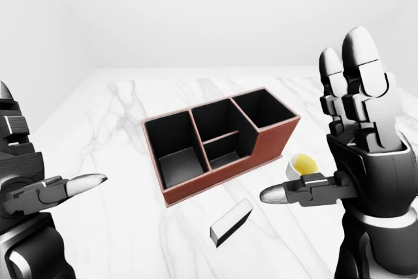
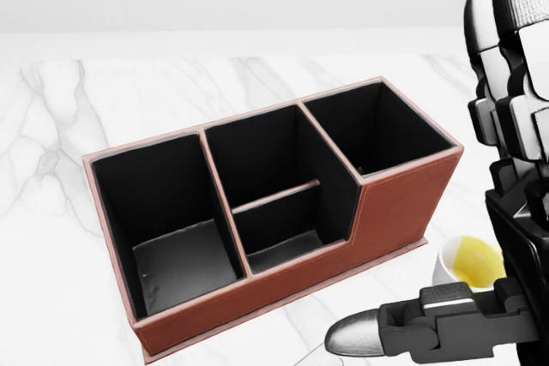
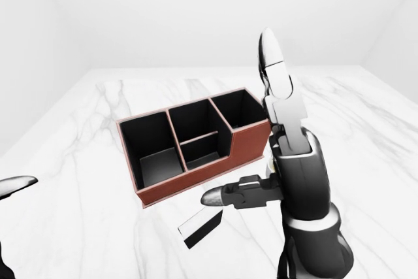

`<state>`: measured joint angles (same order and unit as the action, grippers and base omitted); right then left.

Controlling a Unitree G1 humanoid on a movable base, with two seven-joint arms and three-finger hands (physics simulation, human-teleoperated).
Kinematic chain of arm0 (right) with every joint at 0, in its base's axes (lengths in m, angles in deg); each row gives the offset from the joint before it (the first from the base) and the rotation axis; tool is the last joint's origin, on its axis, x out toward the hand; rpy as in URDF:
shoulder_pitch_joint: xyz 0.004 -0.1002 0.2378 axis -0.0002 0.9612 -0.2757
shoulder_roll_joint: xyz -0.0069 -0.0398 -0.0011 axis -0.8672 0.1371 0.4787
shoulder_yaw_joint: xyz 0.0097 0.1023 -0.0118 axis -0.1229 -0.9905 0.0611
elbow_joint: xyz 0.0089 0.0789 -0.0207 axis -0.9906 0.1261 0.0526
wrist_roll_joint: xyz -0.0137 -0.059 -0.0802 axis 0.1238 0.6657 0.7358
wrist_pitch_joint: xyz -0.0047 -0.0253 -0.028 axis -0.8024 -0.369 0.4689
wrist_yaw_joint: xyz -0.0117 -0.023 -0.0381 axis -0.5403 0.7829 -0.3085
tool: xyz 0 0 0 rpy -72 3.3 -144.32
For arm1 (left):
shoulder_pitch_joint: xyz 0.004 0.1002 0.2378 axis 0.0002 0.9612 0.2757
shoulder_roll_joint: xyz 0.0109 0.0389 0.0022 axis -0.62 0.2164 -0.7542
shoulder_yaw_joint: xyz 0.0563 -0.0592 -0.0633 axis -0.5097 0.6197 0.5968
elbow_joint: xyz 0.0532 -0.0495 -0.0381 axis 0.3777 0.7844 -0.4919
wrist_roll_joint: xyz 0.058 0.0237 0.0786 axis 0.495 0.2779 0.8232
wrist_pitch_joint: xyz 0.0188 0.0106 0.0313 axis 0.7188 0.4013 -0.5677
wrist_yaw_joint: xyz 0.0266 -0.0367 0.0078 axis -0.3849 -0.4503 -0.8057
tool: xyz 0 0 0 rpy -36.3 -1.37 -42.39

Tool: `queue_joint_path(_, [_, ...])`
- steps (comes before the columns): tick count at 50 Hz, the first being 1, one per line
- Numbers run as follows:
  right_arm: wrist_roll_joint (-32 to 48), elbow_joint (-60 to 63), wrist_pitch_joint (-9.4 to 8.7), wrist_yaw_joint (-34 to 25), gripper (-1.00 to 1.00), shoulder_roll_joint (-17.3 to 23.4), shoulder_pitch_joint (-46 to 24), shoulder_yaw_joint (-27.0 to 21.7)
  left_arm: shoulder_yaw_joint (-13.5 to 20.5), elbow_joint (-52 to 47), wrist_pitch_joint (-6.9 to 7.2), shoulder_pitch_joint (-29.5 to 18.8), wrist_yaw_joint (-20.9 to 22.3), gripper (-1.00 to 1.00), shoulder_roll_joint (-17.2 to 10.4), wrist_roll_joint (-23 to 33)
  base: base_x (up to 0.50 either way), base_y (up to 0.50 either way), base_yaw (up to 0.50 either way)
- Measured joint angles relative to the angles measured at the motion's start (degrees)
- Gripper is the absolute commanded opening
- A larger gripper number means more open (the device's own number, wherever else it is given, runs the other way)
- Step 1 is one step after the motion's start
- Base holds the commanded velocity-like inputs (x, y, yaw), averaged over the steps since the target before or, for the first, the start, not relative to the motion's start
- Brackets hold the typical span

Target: Pick up the book and place it in the front compartment of the caddy.

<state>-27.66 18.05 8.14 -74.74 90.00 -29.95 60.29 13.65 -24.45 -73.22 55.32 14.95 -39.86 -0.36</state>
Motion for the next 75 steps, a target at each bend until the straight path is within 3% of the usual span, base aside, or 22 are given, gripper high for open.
queue_joint_path(8, [20.2, 1.7, 0.00, -21.9, 1.00, -11.8, -3.7, -5.3, 0.5, -0.3, 0.00, 0.0, -0.2, 1.00, -0.3, -0.8, 0.00, 0.00, 0.00])
queue_joint_path(14, [28.0, 2.2, 0.00, -22.3, 1.00, -17.9, -4.0, -11.0, 0.9, -0.6, 0.00, 0.0, -0.4, 1.00, -0.4, -1.4, 0.00, 0.00, 0.00])
queue_joint_path(21, [31.3, 2.6, 0.00, -22.3, 1.00, -21.7, -3.0, -16.8, 1.2, -0.8, 0.00, 0.0, -0.5, 1.00, -0.5, -1.7, 0.00, 0.00, 0.00])
queue_joint_path(36, [30.4, 2.8, 0.31, -22.3, 1.00, -21.7, 3.7, -24.5, 1.5, -0.7, 0.00, 0.0, -0.6, 1.00, -0.6, -2.0, 0.00, 0.00, 0.00])
queue_joint_path(45, [28.5, 2.9, 4.01, -22.3, 1.00, -21.7, 9.8, -26.1, 1.5, -0.7, 0.00, 0.0, -0.6, 1.00, -0.7, -2.0, 0.00, 0.00, 0.00])
queue_joint_path(57, [26.0, 2.9, 9.97, -22.3, 1.00, -21.7, 20.6, -24.3, 1.7, -0.9, 0.00, 0.0, -0.7, 1.00, -0.8, -2.2, 0.00, 0.00, 0.00])
queue_joint_path(75, [27.2, 2.9, 9.82, -22.3, 1.00, -21.7, 31.4, -16.4, 1.9, -1.2, 0.00, 0.0, -0.8, 1.00, -0.9, -2.4, 0.00, 0.00, 0.00])
